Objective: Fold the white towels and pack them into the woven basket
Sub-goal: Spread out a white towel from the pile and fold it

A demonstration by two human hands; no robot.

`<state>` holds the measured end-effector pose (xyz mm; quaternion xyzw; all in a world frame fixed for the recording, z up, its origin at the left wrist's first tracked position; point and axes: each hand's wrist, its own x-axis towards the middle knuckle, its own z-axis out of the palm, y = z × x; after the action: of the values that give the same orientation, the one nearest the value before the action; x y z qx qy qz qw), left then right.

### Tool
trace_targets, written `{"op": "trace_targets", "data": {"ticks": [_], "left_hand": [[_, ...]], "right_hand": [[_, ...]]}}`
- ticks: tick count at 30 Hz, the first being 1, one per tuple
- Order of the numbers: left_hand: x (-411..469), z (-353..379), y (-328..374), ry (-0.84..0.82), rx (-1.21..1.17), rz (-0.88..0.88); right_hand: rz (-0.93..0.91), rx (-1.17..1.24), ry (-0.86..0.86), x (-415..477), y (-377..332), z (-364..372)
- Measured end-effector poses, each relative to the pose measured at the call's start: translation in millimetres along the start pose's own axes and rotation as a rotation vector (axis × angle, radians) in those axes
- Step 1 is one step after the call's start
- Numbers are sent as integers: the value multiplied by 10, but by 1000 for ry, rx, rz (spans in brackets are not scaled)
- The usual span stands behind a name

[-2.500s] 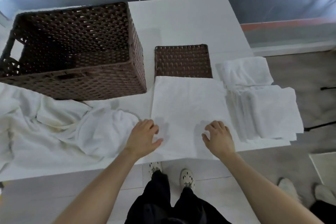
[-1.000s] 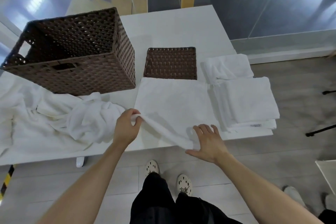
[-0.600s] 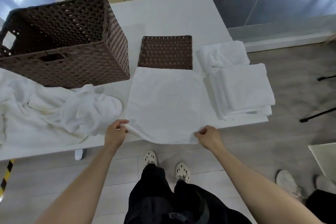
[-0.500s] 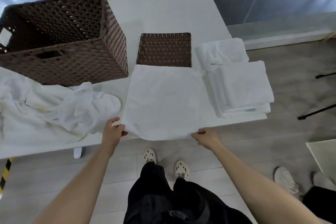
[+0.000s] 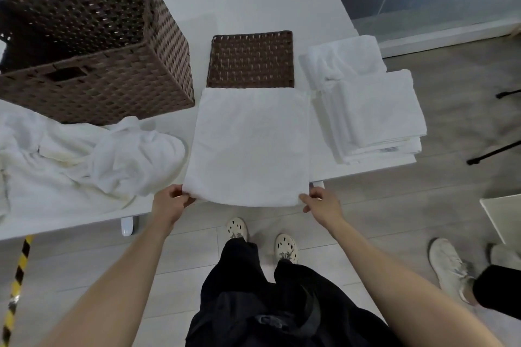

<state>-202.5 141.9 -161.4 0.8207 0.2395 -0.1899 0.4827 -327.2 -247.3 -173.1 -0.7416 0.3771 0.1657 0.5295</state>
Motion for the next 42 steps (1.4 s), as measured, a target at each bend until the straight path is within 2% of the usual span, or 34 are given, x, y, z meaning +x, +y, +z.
{"op": "trace_targets", "data": {"ticks": [3, 6, 9, 14, 17, 21, 23, 27, 34, 38, 42], "left_hand": [[-58, -88, 119, -16, 139, 126], [-59, -206, 433, 36, 223, 261], [-102, -303, 962, 116, 123, 397], [-174, -462, 2048, 135, -92, 603], [-284, -625, 2691, 122, -140, 700], [-368, -854, 3322, 158, -130, 821], [-383, -928, 3546, 186, -132, 855], [-346, -1011, 3850, 184, -116, 859], [-169, -1098, 4125, 176, -122, 835], [-139, -1102, 4283, 235, 17, 872], [-148, -1122, 4343, 317, 181, 943]], "right_hand": [[-85, 28, 10, -141, -173, -141], [-195, 21, 61, -216, -488, -364], [-309, 102, 124, -238, -952, -656], [-519, 256, 155, -244, -1902, -1186], [-647, 221, 164, -283, -2488, -1508], [-799, 92, 319, -370, -3145, -1825], [-829, 44, 375, -394, -3379, -1937], [-838, 14, 380, -389, -3691, -2040], [-766, 194, 399, -363, -3999, -2021], [-764, 115, 407, -295, -4080, -1991], [-805, -67, 481, -263, -4119, -1983]]}}
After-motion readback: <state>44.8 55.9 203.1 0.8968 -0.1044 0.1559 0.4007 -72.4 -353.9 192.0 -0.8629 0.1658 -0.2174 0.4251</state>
